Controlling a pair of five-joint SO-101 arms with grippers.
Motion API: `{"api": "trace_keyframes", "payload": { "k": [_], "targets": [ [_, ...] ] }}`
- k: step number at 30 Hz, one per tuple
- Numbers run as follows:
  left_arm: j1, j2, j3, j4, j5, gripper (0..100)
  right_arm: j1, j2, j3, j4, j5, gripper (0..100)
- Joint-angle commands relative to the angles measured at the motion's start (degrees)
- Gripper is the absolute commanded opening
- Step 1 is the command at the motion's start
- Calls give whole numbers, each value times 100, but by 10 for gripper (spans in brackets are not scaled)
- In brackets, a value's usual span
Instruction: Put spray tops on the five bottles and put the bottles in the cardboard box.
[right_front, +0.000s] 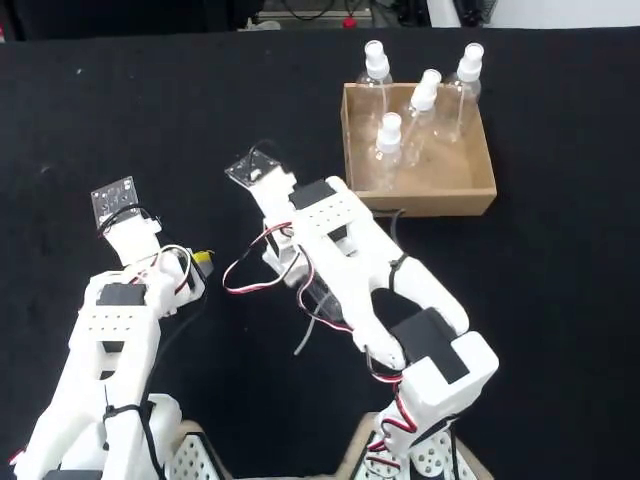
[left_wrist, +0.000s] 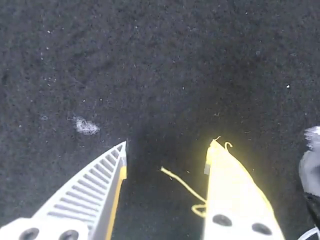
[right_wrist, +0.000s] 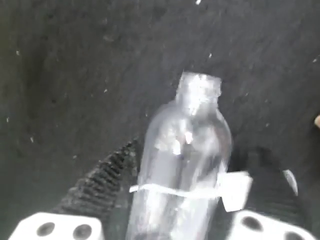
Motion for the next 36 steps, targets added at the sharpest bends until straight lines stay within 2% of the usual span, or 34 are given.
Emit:
{"api": "trace_keyframes", "payload": {
  "k": [1, 7, 19, 25, 32, 36],
  "targets": [
    [75, -141, -66, -114, 53, 245, -53, -101, -382, 193, 70, 408],
    [75, -141, -66, -114, 53, 245, 88, -101, -743, 624, -53, 342],
    [75, -141, -66, -114, 53, 245, 97, -92, -110, 132, -1653, 326],
    [75, -141, -66, -114, 53, 245, 167, -171, -163, 264, -1670, 326],
    [75, -141, -66, -114, 53, 245, 730, -708, -1305, 1618, -1679, 325],
    [75, -141, -66, -114, 53, 245, 624, -743, -1095, 1714, -1723, 325]
  ]
}}
